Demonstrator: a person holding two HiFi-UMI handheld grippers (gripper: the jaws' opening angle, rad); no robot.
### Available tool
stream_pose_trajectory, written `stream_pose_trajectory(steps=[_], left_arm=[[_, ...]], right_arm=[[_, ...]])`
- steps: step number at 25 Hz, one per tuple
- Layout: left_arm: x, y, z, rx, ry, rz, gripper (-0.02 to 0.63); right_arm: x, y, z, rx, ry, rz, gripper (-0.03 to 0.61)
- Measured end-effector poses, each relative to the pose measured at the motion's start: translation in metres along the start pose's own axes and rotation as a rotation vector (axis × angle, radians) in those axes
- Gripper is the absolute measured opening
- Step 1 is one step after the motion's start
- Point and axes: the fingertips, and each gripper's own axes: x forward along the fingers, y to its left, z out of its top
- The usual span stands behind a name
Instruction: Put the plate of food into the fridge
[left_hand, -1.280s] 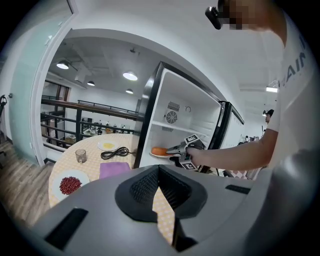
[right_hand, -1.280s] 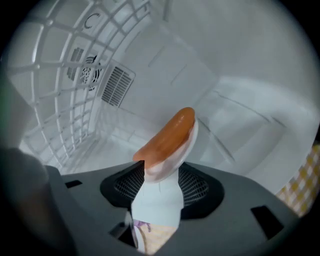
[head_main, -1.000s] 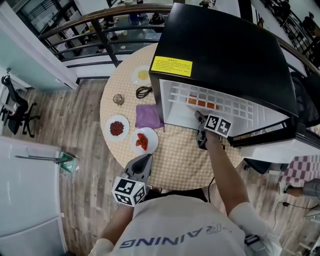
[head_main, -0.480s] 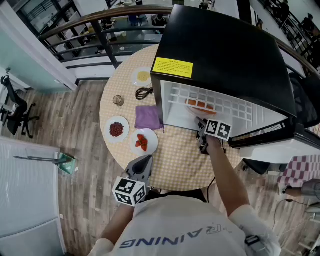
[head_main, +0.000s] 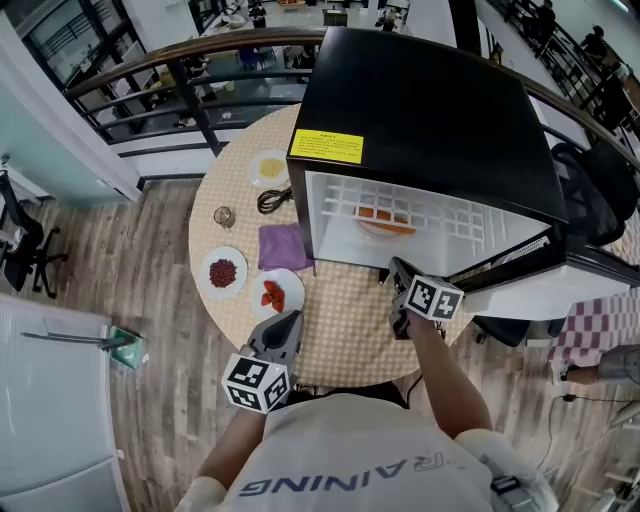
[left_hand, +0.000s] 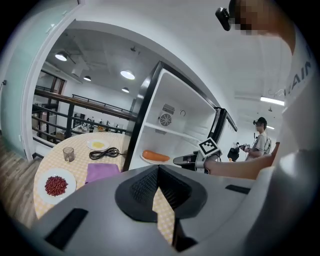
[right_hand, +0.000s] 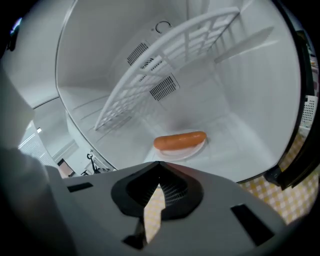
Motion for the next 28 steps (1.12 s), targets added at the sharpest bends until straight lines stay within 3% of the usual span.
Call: stream_pose_trajectory(steps=[11, 18, 22, 28], left_arm=[[0.007, -0.027, 0.038, 0.063, -0.067, -0.099, 0.008], [0.008, -0.048, 0.063, 0.185, -0.104, -0.149, 0.008], [0.007, -0.054, 0.067, 0.213, -0.110, -0.164, 0.008], [0.007, -0.059, 0.077, 0.238, -0.132, -0.171, 0.008]], right_arm=[[-0.087, 0.054, 0.008, -0.267, -0.153, 0.035, 0.020], [-0.130, 0.081, 0.010, -0.276, -0.221, 0.067, 0.021], [-0.148, 0.084, 0.019, -0.243, -0.256, 0.079, 0.021], [-0.168, 0.101, 0.021, -0.321, -0.288, 0.068, 0.020]])
